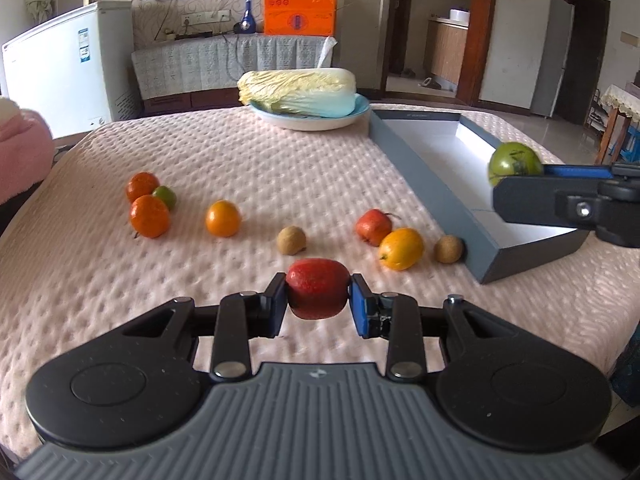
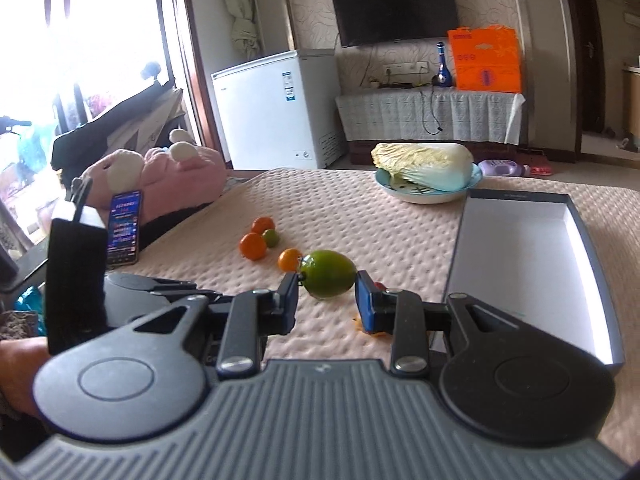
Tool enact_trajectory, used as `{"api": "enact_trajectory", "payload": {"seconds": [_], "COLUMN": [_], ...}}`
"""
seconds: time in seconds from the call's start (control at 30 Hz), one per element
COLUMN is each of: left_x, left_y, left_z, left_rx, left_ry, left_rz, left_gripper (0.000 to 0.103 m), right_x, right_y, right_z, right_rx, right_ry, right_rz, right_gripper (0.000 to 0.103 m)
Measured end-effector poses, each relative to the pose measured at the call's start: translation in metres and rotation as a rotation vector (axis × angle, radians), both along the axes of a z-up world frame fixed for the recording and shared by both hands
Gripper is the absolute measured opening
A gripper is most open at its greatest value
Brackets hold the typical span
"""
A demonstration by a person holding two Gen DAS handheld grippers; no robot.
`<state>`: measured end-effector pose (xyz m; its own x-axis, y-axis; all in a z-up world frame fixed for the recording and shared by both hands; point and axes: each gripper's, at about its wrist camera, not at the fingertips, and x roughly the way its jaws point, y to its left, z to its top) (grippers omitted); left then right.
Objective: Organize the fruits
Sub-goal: 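Carry the green fruit in the right tool over the box while the left holds the apple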
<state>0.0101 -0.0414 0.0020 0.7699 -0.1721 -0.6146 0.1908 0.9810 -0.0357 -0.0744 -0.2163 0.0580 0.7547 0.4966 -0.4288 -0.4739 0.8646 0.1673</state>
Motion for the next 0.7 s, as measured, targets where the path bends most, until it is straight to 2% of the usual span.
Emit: {"api": "enact_trajectory", "payload": {"seconds": [0.4, 0.7], "left_x": [-0.005, -0.006], "left_y": [-0.041, -0.051], "left_z": [0.002, 0.003], "left_rx": [0.023, 0.018], "left_ry": [-0.017, -0.017], "left_rz": [-0.077, -0.107], "left_gripper": [0.038, 0.038], "right_x": [-0.004, 0.007], "right_y": [-0.017, -0.039], "right_z": [0.003, -0.001], "right_rx": [-0.001, -0.004], "right_ry": [-0.024, -0.01], "right_rz": [-0.014, -0.116], "right_gripper": [0.034, 0.034]}}
